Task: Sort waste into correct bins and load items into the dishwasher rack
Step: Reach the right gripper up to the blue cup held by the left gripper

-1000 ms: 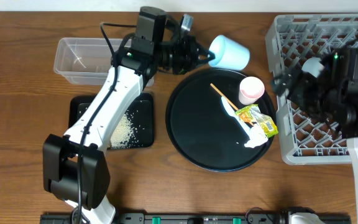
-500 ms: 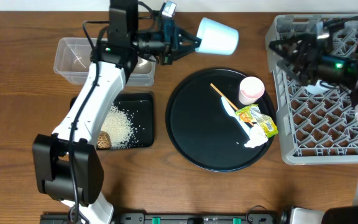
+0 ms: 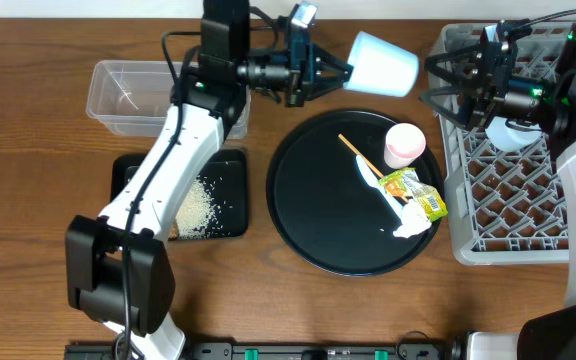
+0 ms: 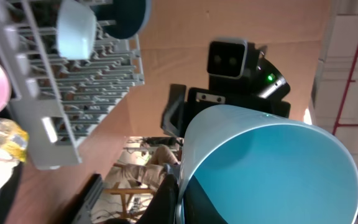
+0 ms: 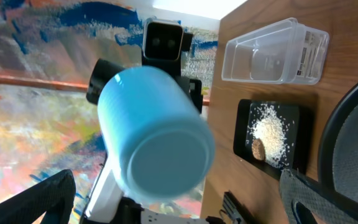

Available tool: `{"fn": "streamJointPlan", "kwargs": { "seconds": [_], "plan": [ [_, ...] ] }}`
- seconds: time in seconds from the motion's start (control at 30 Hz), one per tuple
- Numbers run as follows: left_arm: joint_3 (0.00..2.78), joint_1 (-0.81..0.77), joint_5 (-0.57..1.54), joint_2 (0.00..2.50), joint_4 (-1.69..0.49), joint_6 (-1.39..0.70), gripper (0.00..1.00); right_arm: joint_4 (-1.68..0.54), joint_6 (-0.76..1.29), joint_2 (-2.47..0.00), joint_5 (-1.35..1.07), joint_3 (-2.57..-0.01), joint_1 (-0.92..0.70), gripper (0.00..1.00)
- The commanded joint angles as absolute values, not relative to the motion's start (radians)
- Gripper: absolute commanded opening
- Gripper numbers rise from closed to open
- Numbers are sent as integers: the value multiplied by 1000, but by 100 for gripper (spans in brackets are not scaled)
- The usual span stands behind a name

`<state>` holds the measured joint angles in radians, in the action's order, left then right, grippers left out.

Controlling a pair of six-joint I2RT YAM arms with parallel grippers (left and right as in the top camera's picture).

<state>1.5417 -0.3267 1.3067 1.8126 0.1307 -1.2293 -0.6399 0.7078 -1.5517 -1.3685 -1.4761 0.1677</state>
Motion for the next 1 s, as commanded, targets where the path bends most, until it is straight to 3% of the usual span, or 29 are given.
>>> {"fn": "streamJointPlan", "kwargs": {
  "seconds": [0.0, 0.67, 0.97],
  "plan": [
    [1546, -347, 1323, 1818, 167, -1305, 6, -622, 782, -1559, -1405, -1475, 159, 99],
    [1546, -375, 1265, 1818, 167, -1312, 6, -475, 992, -1559, -1413, -1475, 90, 99],
    [1546, -377, 1268, 1818, 168, -1345, 6, -472, 994, -1559, -1410, -1475, 89, 86]
  ]
}}
